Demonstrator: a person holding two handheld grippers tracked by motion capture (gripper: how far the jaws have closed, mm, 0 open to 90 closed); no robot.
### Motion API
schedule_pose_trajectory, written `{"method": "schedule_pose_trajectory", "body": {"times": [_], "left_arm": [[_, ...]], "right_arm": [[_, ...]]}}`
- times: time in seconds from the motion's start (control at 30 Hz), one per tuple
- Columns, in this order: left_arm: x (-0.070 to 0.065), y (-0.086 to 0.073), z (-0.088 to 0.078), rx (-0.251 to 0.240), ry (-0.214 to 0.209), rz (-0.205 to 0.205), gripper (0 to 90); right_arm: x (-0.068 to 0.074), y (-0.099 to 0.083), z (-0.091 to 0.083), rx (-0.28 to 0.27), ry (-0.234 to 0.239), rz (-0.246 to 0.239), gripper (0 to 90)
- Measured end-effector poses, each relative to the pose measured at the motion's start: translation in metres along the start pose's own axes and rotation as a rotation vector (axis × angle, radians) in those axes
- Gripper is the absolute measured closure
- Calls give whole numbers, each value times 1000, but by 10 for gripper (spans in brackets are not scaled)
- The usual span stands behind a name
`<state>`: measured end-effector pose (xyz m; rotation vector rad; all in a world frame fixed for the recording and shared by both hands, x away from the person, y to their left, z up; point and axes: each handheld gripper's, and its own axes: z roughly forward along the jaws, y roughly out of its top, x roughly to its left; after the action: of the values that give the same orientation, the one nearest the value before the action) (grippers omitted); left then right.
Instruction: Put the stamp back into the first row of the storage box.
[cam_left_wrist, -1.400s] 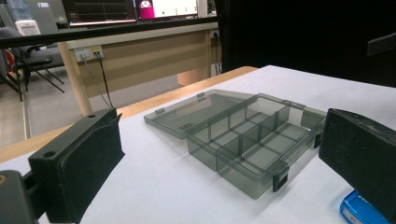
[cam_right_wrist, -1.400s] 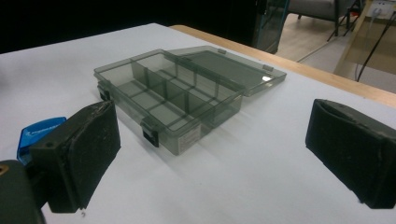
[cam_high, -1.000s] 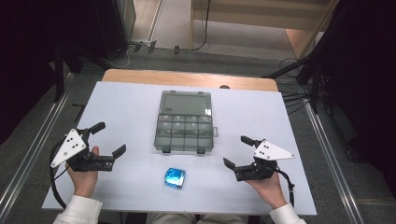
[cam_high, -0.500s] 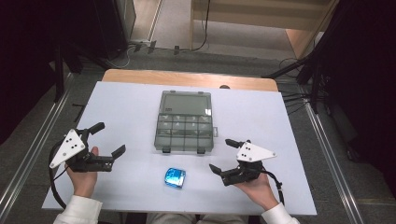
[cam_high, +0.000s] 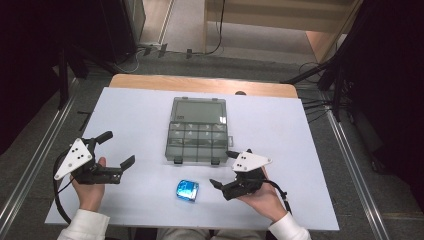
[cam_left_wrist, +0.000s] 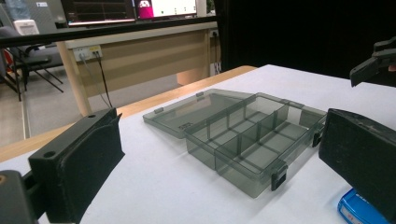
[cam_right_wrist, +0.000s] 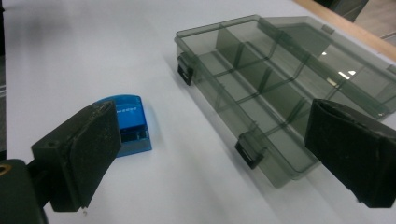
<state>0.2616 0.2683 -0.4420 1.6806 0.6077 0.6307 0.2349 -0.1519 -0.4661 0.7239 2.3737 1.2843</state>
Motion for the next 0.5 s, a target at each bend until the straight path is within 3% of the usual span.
{"method": "schedule_pose_trajectory", "body": {"times": [0.5], "left_arm": [[1,0,0,5,-2,1,0]], "right_arm": [[19,23,28,97,99,-87,53]]}}
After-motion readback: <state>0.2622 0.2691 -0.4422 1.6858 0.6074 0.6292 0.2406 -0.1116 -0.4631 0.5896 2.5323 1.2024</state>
